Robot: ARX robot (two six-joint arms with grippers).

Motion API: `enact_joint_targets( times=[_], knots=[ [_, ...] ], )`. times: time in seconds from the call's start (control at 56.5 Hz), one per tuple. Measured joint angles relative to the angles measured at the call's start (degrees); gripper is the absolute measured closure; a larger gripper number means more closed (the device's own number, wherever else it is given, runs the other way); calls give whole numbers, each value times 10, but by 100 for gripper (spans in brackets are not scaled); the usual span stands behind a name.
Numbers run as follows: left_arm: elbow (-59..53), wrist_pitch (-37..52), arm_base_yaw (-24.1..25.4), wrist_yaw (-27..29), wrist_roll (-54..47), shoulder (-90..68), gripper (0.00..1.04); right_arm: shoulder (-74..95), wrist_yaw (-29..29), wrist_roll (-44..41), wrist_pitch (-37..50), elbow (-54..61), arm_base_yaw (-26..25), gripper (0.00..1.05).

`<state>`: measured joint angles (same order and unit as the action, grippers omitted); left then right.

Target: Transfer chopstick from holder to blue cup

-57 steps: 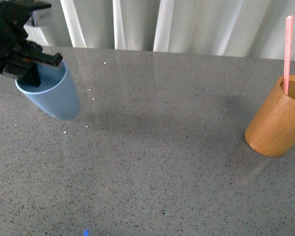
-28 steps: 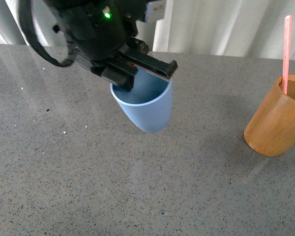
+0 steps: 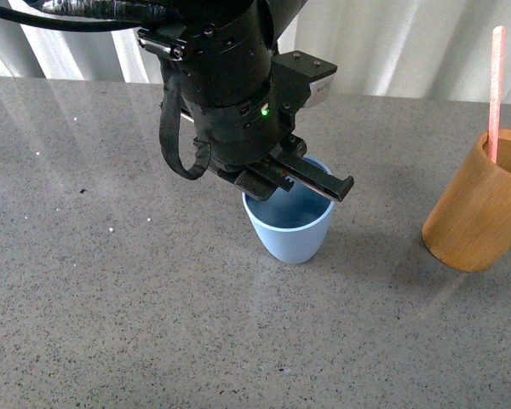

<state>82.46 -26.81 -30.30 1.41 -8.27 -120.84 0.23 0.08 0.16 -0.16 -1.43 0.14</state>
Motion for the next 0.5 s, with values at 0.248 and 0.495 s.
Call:
enact_joint_targets(
  times=[0.248,0.495],
  knots=[
    [4,16,-12,-1,15,-12,86,0,0,0,0,0,0,10],
    [2,40,-16,16,14,-3,47,0,0,0,0,0,0,10]
  ],
)
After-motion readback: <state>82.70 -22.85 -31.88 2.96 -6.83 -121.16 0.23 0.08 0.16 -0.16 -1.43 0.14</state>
